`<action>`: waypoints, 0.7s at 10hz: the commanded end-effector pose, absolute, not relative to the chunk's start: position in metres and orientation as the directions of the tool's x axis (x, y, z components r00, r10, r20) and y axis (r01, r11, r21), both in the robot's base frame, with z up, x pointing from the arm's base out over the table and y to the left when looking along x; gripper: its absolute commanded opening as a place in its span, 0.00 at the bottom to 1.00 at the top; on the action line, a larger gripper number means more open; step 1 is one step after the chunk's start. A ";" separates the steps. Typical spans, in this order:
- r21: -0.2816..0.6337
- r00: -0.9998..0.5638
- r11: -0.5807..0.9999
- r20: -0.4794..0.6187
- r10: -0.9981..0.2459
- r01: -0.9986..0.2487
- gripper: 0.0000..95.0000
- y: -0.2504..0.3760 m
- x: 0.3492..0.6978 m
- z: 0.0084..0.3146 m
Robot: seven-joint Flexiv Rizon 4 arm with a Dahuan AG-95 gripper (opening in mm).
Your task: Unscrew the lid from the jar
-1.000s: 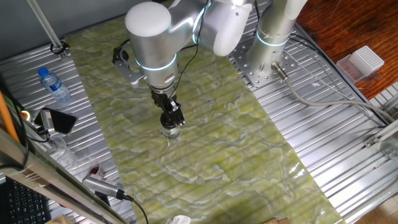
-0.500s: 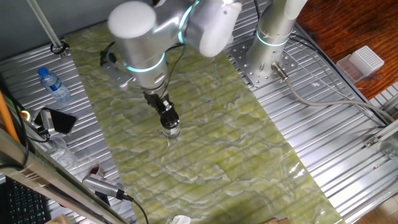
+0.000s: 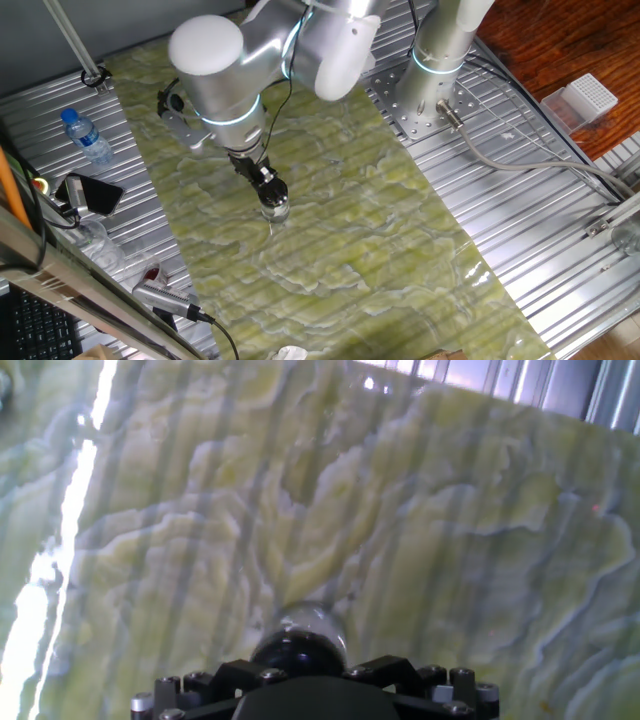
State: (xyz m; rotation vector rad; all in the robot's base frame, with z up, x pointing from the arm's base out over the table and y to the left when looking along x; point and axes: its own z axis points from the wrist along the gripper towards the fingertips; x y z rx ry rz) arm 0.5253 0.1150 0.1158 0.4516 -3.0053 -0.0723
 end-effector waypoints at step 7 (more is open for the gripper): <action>0.093 -0.922 0.942 0.194 -0.336 -0.323 1.00 0.116 0.523 0.106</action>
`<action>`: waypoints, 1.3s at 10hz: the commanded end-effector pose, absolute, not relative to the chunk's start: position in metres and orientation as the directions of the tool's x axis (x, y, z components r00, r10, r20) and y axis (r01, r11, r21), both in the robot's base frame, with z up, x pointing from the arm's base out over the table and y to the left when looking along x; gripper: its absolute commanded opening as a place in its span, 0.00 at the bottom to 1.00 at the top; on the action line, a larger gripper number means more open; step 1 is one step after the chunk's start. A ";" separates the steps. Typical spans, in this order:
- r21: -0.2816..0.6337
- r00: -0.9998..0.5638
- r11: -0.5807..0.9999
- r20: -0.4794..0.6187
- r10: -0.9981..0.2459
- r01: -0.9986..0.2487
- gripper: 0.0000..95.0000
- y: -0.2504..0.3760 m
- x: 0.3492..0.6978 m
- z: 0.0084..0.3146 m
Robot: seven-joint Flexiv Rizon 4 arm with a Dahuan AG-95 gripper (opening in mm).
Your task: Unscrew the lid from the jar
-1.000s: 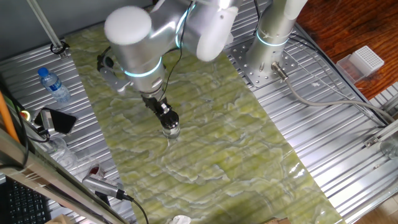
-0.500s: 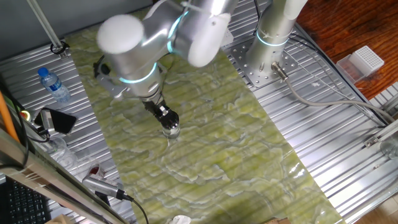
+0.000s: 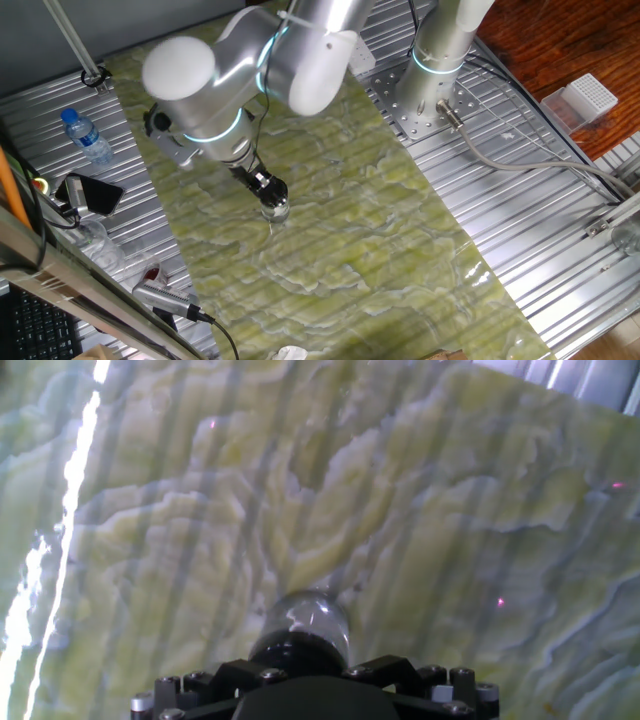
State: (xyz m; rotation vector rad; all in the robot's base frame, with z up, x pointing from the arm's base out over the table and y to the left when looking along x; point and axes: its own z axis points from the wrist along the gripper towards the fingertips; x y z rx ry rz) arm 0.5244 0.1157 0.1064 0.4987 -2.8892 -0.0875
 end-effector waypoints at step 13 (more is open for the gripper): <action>0.072 -0.914 0.932 0.182 -0.362 -0.355 0.60 0.118 0.507 0.097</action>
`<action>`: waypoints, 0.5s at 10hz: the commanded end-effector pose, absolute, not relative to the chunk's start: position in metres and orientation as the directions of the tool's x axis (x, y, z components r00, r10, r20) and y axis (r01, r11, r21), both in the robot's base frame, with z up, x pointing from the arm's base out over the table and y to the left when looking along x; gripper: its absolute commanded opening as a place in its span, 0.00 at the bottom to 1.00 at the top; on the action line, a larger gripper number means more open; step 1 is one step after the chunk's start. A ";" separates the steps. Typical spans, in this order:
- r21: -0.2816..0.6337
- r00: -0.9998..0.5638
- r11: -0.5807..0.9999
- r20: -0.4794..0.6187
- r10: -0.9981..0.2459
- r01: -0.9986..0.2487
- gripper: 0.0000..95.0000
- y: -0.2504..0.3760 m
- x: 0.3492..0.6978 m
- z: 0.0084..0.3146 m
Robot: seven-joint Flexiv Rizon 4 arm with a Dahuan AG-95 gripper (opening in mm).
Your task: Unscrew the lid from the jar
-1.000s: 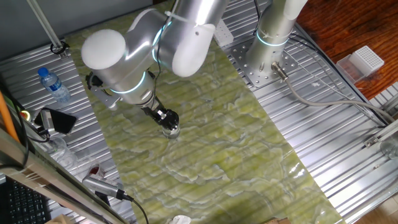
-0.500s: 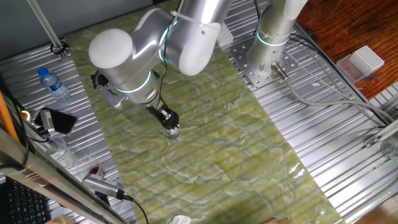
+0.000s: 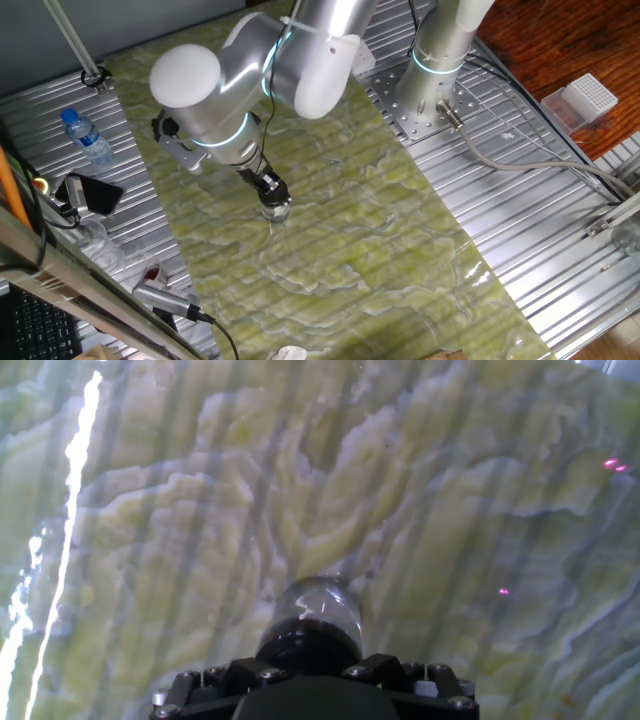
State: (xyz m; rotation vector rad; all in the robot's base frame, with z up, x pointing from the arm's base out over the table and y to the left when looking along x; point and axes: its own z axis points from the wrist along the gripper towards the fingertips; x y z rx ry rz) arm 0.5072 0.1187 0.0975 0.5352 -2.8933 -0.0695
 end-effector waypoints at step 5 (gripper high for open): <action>0.057 -0.911 0.930 0.184 -0.368 -0.364 0.60 0.119 0.506 0.096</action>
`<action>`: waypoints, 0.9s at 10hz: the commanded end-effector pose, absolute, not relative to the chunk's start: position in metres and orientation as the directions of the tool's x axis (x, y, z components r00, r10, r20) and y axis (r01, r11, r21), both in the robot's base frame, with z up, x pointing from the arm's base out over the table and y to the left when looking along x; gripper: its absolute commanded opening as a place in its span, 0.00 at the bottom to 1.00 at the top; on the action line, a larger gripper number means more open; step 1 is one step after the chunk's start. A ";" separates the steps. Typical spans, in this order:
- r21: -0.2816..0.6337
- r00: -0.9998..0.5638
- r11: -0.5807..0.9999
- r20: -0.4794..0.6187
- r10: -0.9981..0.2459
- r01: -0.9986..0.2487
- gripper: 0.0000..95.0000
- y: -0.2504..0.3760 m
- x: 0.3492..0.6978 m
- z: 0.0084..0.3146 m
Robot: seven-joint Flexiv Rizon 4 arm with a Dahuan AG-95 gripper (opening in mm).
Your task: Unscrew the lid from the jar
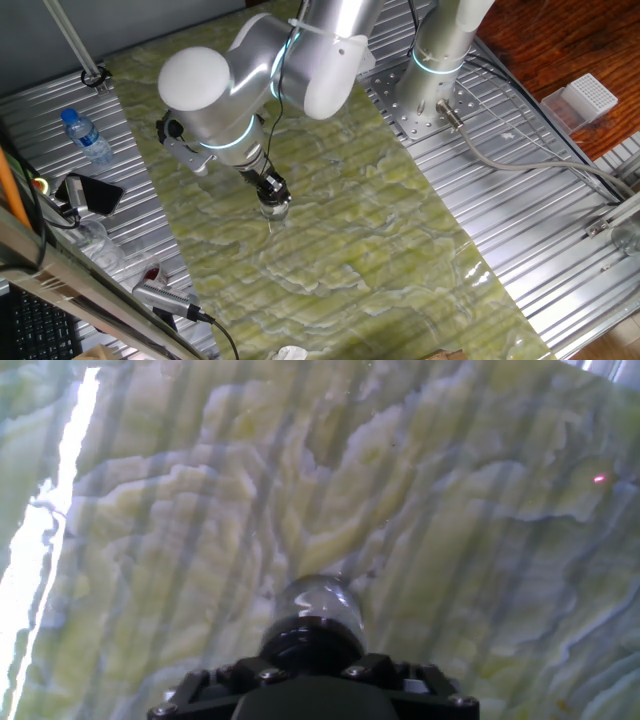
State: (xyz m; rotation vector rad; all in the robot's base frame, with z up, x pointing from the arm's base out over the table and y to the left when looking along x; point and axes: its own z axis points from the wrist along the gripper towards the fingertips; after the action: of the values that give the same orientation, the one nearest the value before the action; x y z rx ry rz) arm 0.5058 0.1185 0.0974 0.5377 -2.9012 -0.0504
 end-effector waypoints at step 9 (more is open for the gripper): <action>0.042 -0.833 0.841 0.121 -0.540 -0.539 0.40 0.118 0.504 0.097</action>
State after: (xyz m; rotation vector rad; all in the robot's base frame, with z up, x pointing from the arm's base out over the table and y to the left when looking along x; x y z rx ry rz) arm 0.5027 0.1174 0.0984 0.8117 -2.8932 -0.0097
